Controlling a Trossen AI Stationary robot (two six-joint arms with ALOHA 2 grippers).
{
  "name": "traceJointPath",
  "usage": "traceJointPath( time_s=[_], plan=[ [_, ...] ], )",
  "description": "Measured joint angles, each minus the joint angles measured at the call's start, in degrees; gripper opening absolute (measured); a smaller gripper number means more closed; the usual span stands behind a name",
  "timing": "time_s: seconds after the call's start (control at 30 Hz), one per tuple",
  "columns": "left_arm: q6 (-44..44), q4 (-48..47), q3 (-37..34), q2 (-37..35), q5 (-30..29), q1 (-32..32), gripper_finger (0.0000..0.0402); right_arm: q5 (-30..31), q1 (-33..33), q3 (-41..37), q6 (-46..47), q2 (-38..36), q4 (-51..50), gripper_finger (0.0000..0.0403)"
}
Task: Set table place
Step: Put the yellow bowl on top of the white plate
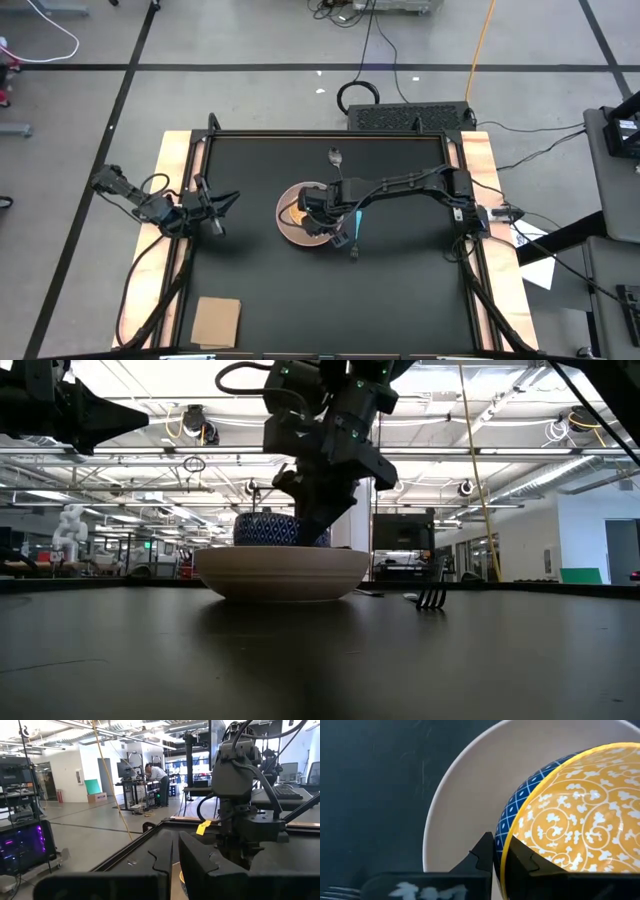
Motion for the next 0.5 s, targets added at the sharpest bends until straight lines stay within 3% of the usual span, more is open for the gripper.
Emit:
traceJointPath(
  time_s=[0.5],
  plan=[
    [0.0,-0.2,0.0,0.0,0.0,0.0,0.0037,1.7,-1.6,0.0,1.5,0.0,0.0,0.0011]
  ],
)
